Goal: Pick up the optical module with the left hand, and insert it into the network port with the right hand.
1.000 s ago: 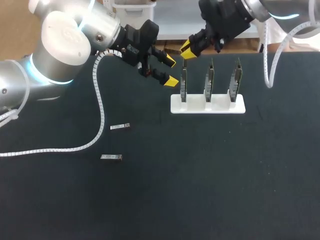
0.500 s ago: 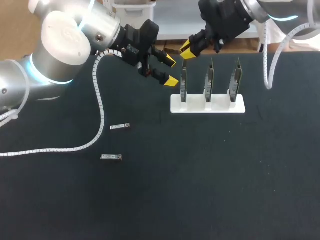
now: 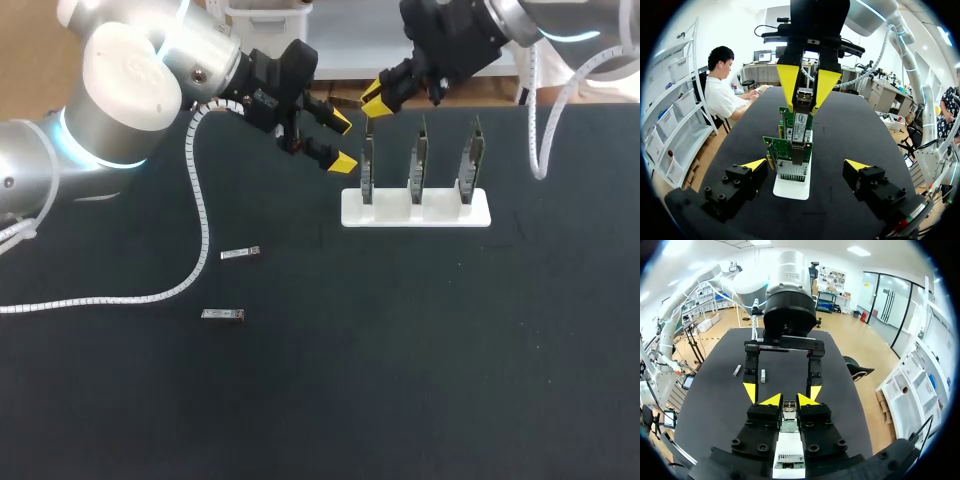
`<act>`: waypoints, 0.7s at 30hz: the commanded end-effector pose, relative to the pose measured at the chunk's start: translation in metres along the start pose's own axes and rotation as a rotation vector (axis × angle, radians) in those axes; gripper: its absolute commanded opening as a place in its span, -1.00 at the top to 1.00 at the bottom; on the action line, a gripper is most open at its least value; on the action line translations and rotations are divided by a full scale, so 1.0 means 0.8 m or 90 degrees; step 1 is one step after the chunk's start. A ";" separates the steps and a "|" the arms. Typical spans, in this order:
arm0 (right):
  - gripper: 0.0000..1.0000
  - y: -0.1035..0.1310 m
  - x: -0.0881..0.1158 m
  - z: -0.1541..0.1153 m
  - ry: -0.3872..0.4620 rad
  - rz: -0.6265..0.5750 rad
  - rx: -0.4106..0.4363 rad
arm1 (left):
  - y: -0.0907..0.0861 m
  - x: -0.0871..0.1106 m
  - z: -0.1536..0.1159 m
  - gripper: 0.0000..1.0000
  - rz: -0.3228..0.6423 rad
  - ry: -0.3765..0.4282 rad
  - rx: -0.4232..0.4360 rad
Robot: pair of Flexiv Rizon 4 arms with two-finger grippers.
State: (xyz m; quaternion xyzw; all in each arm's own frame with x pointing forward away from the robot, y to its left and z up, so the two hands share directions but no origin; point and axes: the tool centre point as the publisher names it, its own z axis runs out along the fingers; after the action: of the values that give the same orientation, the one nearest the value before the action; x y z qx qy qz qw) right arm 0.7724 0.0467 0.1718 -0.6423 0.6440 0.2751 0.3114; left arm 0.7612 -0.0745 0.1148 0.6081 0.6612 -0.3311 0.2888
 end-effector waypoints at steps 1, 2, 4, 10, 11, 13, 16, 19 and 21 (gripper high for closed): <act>1.00 0.004 0.000 -0.001 -0.002 -0.001 0.003 | 0.002 -0.001 0.000 -1.00 0.000 0.002 0.002; 1.00 0.004 0.000 -0.001 -0.003 0.000 0.003 | 0.002 -0.001 0.000 -1.00 0.000 0.002 0.002; 1.00 0.004 0.000 -0.001 -0.004 0.001 0.004 | 0.002 -0.001 0.000 -1.00 0.000 0.002 0.002; 1.00 0.004 -0.001 0.000 -0.003 0.000 0.003 | 0.002 -0.001 0.000 -1.00 0.000 0.002 0.002; 1.00 0.004 0.000 0.001 -0.002 0.000 0.002 | 0.002 -0.001 0.000 -1.00 0.000 0.002 0.002; 1.00 0.004 0.000 0.001 -0.001 0.001 0.001 | 0.002 -0.001 0.000 -1.00 0.000 0.002 0.002; 1.00 0.004 0.002 0.003 0.001 0.001 0.003 | 0.002 -0.001 0.000 -1.00 0.000 0.002 0.002; 1.00 0.004 0.003 0.004 0.001 0.002 0.004 | 0.002 -0.001 0.000 -1.00 0.000 0.002 0.002; 1.00 0.003 0.004 0.004 0.002 0.003 0.004 | 0.002 -0.001 0.000 -1.00 0.000 0.002 0.002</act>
State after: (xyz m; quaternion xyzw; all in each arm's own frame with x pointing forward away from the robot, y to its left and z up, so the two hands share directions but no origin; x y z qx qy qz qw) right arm 0.7707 0.0470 0.1705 -0.6409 0.6462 0.2740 0.3109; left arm 0.7612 -0.0744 0.1148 0.6081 0.6612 -0.3311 0.2888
